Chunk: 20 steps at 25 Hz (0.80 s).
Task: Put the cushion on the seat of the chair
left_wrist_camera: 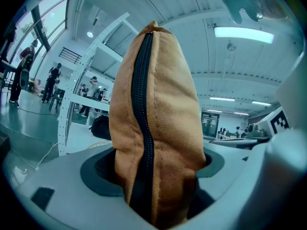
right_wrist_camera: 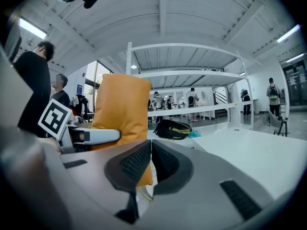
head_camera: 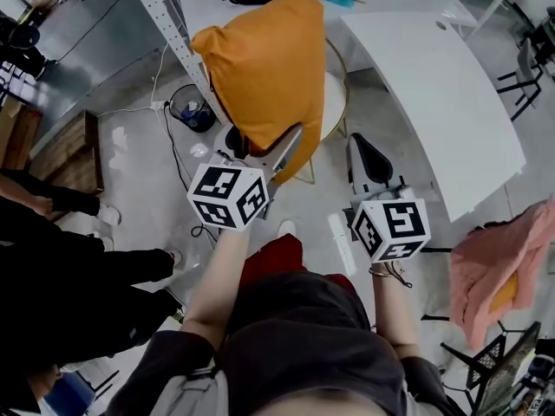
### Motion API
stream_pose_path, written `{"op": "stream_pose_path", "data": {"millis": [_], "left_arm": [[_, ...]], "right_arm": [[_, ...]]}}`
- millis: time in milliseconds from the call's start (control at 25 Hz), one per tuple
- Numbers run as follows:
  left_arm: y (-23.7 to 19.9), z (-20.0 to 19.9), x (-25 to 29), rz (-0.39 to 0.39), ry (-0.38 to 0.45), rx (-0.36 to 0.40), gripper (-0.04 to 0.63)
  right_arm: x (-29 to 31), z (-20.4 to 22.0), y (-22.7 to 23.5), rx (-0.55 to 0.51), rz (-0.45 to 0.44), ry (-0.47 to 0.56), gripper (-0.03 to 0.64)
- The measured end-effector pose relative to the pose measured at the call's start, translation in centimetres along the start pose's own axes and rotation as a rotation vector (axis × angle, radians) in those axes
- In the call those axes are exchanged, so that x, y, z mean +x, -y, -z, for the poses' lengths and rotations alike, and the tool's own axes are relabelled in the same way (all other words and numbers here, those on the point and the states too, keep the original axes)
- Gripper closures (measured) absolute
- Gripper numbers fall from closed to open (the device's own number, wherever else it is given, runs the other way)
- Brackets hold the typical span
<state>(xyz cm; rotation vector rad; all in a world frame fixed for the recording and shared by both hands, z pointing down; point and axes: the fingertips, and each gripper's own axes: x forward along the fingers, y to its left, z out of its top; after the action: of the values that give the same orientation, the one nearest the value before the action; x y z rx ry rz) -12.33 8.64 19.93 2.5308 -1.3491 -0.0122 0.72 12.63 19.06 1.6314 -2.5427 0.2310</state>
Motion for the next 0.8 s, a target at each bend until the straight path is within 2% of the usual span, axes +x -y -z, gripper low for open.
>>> {"op": "stream_pose_path", "data": {"millis": [400,800], "left_arm": [[-5.0,-1.1,2.5,0.026,-0.016,0.003,0.19],[-7.4,-1.1,4.6,0.027,-0.034,-0.011,0.19]], "right_arm": [[5.4,-0.1,-0.9,0.01,0.016,-0.038,0.598],[7.9,-0.1,-0.2,0.018,0.035,-0.067,0.598]]}}
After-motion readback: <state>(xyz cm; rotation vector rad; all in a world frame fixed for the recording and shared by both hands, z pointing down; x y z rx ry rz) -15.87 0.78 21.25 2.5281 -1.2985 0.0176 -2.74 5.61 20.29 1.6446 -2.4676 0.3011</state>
